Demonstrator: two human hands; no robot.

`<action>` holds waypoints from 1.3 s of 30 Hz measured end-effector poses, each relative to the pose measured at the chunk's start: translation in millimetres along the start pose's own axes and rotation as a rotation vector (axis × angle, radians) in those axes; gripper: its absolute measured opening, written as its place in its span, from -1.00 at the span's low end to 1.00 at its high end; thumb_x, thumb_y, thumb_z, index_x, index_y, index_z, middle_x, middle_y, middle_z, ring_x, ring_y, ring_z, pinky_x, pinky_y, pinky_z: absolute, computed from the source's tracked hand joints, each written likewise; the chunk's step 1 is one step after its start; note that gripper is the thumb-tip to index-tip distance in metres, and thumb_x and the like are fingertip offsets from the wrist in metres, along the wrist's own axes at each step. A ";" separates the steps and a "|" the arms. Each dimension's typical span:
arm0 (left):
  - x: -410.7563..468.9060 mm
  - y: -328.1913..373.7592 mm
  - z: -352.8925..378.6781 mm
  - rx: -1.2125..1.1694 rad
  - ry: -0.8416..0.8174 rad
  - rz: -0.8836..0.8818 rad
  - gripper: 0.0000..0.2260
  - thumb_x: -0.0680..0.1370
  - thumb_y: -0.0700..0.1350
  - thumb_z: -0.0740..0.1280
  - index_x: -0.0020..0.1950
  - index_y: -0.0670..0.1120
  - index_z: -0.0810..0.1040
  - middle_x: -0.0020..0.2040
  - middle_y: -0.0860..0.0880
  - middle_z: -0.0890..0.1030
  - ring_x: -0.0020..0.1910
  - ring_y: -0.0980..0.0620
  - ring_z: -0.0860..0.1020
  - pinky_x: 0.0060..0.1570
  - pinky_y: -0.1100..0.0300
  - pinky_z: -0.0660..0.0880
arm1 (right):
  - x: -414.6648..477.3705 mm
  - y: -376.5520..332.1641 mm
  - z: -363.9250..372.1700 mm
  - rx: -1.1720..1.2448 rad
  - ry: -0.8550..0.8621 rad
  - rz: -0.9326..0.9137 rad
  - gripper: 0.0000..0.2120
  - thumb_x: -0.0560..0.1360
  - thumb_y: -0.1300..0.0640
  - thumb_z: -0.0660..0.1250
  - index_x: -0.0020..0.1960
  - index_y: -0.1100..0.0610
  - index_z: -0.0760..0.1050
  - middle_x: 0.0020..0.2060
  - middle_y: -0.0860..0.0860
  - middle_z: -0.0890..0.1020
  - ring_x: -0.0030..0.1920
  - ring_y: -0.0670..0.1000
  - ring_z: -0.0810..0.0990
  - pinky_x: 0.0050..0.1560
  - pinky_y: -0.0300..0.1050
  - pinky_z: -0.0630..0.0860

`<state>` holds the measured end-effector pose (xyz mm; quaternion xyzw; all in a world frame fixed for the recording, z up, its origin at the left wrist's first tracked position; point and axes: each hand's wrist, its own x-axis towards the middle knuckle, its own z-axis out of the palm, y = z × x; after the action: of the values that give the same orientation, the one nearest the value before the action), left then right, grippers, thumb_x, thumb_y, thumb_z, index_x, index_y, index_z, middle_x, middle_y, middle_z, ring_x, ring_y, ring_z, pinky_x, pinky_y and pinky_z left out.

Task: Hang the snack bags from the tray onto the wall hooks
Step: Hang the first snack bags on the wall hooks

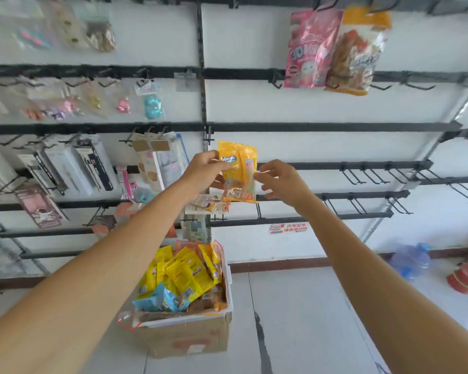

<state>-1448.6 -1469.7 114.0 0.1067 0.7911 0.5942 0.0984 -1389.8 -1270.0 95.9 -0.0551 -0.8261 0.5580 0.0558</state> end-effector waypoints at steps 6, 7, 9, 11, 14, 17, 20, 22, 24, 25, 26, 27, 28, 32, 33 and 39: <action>-12.7 69.6 94.1 -0.010 -0.011 0.106 -0.86 0.45 -0.11 0.41 -0.01 -0.09 0.61 -0.05 -0.10 0.68 -0.13 -0.05 0.69 0.03 0.00 0.62 | -23.3 -8.6 -40.6 -0.053 0.046 -0.102 -0.46 0.39 -0.05 0.54 0.24 0.03 0.37 -0.07 -0.11 0.66 -0.03 -0.02 0.68 -0.02 -0.09 0.60; -13.9 76.1 107.2 0.003 -0.018 0.130 -0.82 0.43 -0.04 0.42 -0.01 -0.05 0.64 -0.06 -0.06 0.70 -0.07 -0.05 0.69 0.11 -0.04 0.59 | -25.9 -8.2 -47.8 -0.057 0.091 -0.102 -0.53 0.42 -0.01 0.51 0.20 0.04 0.36 -0.12 -0.11 0.66 -0.08 -0.01 0.69 -0.08 -0.09 0.61; -17.3 89.4 132.3 0.080 -0.048 0.220 -0.82 0.49 0.02 0.40 0.04 0.01 0.68 -0.01 0.04 0.71 0.04 0.04 0.65 0.19 0.05 0.53 | -29.3 -1.4 -67.4 0.016 0.160 -0.098 -0.72 0.49 0.09 0.40 0.14 0.07 0.40 -0.13 -0.03 0.67 -0.12 0.08 0.70 -0.15 0.03 0.67; -19.3 101.2 155.2 0.154 -0.056 0.323 -0.79 0.60 -0.02 0.31 0.16 0.02 0.66 0.15 0.09 0.65 0.15 0.13 0.57 0.20 0.21 0.45 | -35.4 9.5 -94.7 0.095 0.197 -0.092 -0.81 0.50 0.21 0.30 0.12 0.11 0.49 -0.07 0.06 0.69 -0.11 0.13 0.70 -0.19 0.09 0.69; -16.1 114.3 176.3 0.042 0.018 0.315 -0.73 0.63 -0.07 0.25 0.29 -0.01 0.59 0.23 0.07 0.59 0.18 0.16 0.51 0.12 0.27 0.43 | -44.5 32.8 -140.1 0.171 0.206 -0.086 -0.81 0.50 0.23 0.36 0.11 0.11 0.58 -0.05 0.06 0.72 -0.08 0.10 0.72 -0.11 0.12 0.69; -3.9 130.0 189.5 -0.167 0.136 0.160 -0.69 0.60 -0.11 0.29 0.34 -0.03 0.54 0.28 -0.01 0.55 0.25 0.02 0.48 0.29 0.10 0.40 | -52.2 55.2 -179.4 0.316 0.135 -0.051 -0.79 0.54 0.22 0.41 0.16 0.13 0.57 0.01 0.08 0.72 -0.01 0.11 0.72 0.02 0.14 0.67; 5.3 132.8 201.3 -0.177 0.078 0.050 -0.67 0.59 -0.05 0.34 0.34 -0.06 0.51 0.25 -0.05 0.55 0.24 -0.04 0.49 0.29 0.06 0.40 | -59.5 68.5 -209.9 0.435 0.056 -0.060 -0.72 0.54 0.23 0.41 0.24 0.20 0.53 0.07 0.13 0.71 0.05 0.18 0.71 0.11 0.20 0.63; 5.4 127.5 215.5 -0.138 -0.144 -0.012 -0.71 0.57 0.02 0.37 0.24 -0.08 0.57 0.21 -0.08 0.62 0.20 -0.09 0.57 0.31 -0.01 0.44 | -64.1 71.8 -225.9 0.506 -0.006 -0.061 -0.72 0.56 0.25 0.39 0.26 0.23 0.51 0.10 0.15 0.70 0.08 0.19 0.70 0.14 0.16 0.62; 5.0 122.9 235.9 -0.073 -0.274 0.066 -0.71 0.55 -0.01 0.41 0.18 -0.15 0.61 0.09 -0.11 0.69 0.07 -0.10 0.65 0.21 -0.03 0.53 | -65.8 74.4 -237.8 0.564 -0.084 -0.042 -0.74 0.57 0.27 0.36 0.25 0.24 0.51 0.10 0.16 0.69 0.08 0.17 0.69 0.12 0.07 0.63; 6.5 122.2 246.4 -0.074 -0.250 0.118 -0.75 0.54 -0.05 0.43 0.14 -0.17 0.63 0.03 -0.11 0.71 0.01 -0.08 0.66 0.13 -0.02 0.56 | -64.8 75.5 -242.8 0.582 -0.120 -0.032 -0.74 0.57 0.27 0.35 0.25 0.25 0.51 0.11 0.17 0.69 0.08 0.16 0.69 0.12 0.04 0.64; 8.0 124.2 255.1 -0.093 -0.201 0.158 -0.80 0.52 -0.10 0.44 0.09 -0.17 0.65 -0.01 -0.10 0.72 -0.03 -0.06 0.67 0.08 0.01 0.58 | -62.5 76.0 -248.0 0.577 -0.141 -0.026 -0.72 0.57 0.26 0.35 0.26 0.27 0.50 0.12 0.17 0.68 0.09 0.16 0.69 0.13 0.02 0.63; 10.5 128.0 261.1 -0.107 -0.158 0.187 -0.84 0.51 -0.13 0.45 0.05 -0.16 0.67 -0.03 -0.09 0.72 -0.05 -0.04 0.68 0.05 0.04 0.59 | -59.0 75.8 -253.6 0.547 -0.140 -0.031 -0.70 0.57 0.24 0.36 0.28 0.27 0.50 0.14 0.17 0.68 0.10 0.16 0.68 0.14 0.01 0.63; 14.5 131.8 265.1 -0.109 -0.141 0.209 -0.86 0.51 -0.16 0.46 0.03 -0.16 0.67 -0.03 -0.09 0.73 -0.05 -0.03 0.69 0.04 0.07 0.60 | -55.1 74.8 -259.6 0.500 -0.125 -0.049 -0.70 0.56 0.22 0.38 0.28 0.26 0.51 0.13 0.15 0.68 0.11 0.15 0.69 0.13 -0.01 0.62; 39.7 145.8 267.2 -0.092 -0.142 0.237 -0.90 0.50 -0.16 0.46 0.00 -0.12 0.68 -0.05 -0.05 0.73 -0.05 -0.01 0.70 -0.06 0.13 0.60 | -33.0 63.2 -284.0 0.491 0.038 -0.069 -0.71 0.59 0.03 0.35 0.23 0.16 0.53 0.06 0.07 0.71 0.04 0.08 0.70 -0.01 -0.07 0.63; 50.4 151.1 269.1 -0.092 -0.145 0.249 -0.90 0.50 -0.16 0.46 0.01 -0.12 0.67 -0.05 -0.05 0.73 -0.05 -0.01 0.70 -0.07 0.12 0.62 | -22.1 56.4 -289.6 0.564 0.089 -0.079 -0.71 0.61 0.00 0.33 0.22 0.16 0.53 0.04 0.08 0.71 0.01 0.09 0.70 -0.05 -0.04 0.62; 96.9 175.4 289.4 -0.185 -0.165 0.313 -0.86 0.53 -0.13 0.44 0.06 -0.13 0.63 -0.03 -0.07 0.72 -0.06 -0.01 0.69 0.03 0.03 0.61 | 24.7 7.6 -314.5 0.503 0.329 -0.191 -0.91 0.58 0.16 0.37 0.03 0.17 0.59 -0.15 0.11 0.73 -0.17 0.10 0.73 -0.21 -0.02 0.67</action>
<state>-1450.6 -1128.5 200.4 0.2674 0.6960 0.6617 0.0787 -1365.6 -975.3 206.3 -0.0513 -0.6434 0.7207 0.2529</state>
